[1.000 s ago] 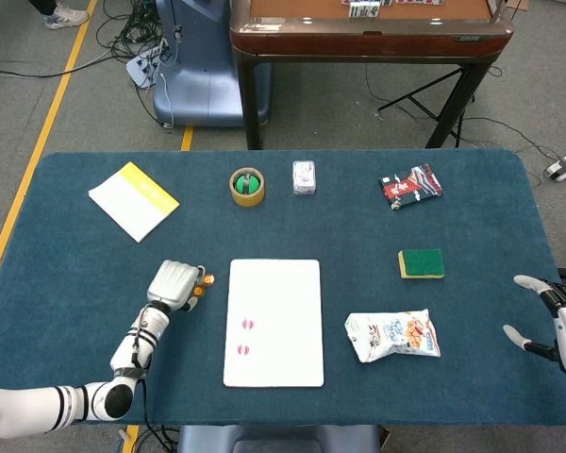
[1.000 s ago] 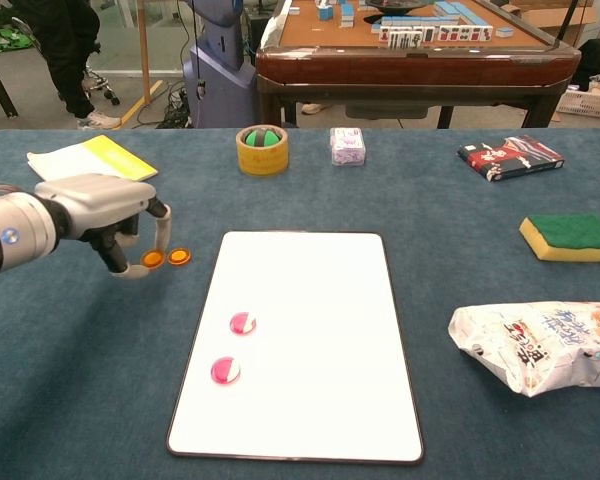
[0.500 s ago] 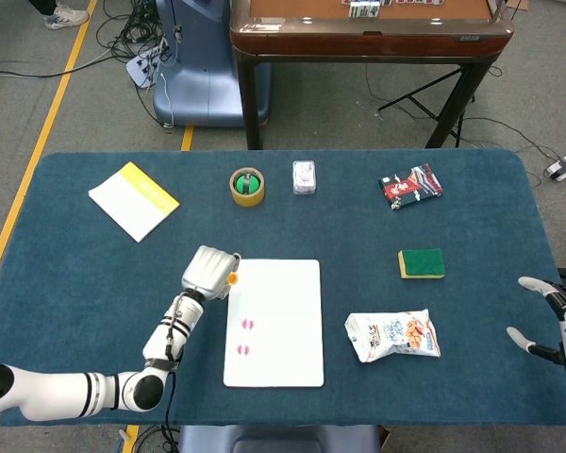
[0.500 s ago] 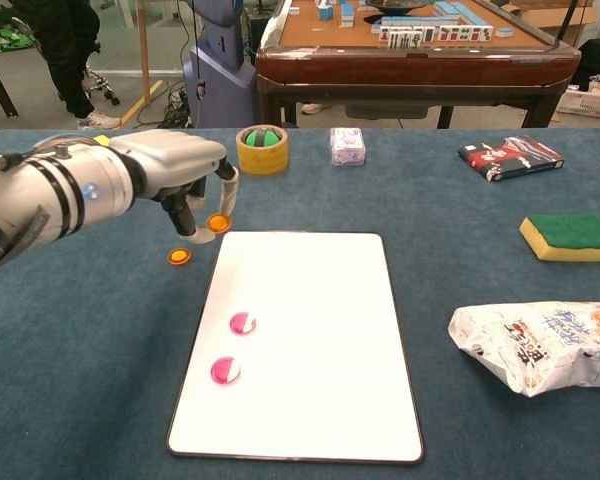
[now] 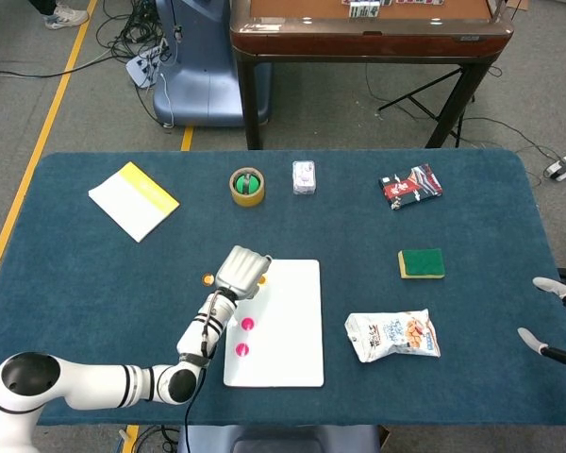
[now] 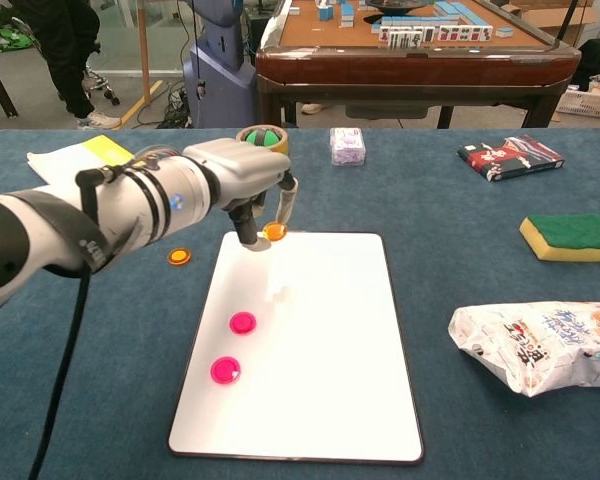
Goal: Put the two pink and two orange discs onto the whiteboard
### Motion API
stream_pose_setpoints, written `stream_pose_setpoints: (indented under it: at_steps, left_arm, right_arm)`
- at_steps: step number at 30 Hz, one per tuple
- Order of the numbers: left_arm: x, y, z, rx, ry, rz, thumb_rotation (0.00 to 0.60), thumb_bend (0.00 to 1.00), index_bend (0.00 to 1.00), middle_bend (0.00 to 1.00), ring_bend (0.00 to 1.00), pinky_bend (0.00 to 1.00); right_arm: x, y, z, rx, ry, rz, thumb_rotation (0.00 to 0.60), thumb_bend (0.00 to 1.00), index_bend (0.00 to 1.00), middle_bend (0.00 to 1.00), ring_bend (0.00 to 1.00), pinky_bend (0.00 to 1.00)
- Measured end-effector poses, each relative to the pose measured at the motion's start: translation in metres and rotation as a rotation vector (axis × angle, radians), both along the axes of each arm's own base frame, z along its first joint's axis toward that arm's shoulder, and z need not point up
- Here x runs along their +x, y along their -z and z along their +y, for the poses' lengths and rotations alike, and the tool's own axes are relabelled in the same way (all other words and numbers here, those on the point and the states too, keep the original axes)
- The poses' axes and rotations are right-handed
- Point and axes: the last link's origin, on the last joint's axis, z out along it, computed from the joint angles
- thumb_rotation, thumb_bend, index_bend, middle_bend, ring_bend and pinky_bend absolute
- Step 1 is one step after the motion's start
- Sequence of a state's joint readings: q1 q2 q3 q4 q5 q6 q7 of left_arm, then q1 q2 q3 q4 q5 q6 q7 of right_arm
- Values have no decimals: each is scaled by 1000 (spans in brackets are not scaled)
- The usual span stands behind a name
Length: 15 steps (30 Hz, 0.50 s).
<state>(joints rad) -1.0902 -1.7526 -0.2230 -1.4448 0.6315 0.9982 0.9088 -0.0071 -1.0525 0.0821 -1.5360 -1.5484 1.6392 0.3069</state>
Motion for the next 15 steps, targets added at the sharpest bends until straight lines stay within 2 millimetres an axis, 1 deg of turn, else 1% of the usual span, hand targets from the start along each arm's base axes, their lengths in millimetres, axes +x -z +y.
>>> stream_pose_setpoints:
  at_steps: [5, 8, 10, 15]
  left_arm:
    - [13, 12, 2, -5, 26, 4, 600, 311, 657, 1000, 1000, 1000]
    - [20, 16, 1, -7, 41, 2, 600, 312, 612, 1000, 1000, 1000]
    - [23, 17, 0, -8, 44, 1, 600, 312, 564, 1000, 1000, 1000]
    - [24, 18, -1, -16, 34, 5, 600, 310, 356, 1000, 1000, 1000]
  right_arm:
    - [-3, -5, 2, -28, 10, -12, 600, 0, 277, 355, 328, 403]
    - [-4, -8, 4, -41, 10, -24, 600, 0, 278, 355, 328, 403]
    - [-5, -10, 6, -48, 9, -30, 600, 0, 278, 355, 328, 403]
    - [-7, -12, 7, -53, 13, -32, 600, 0, 277, 355, 328, 403]
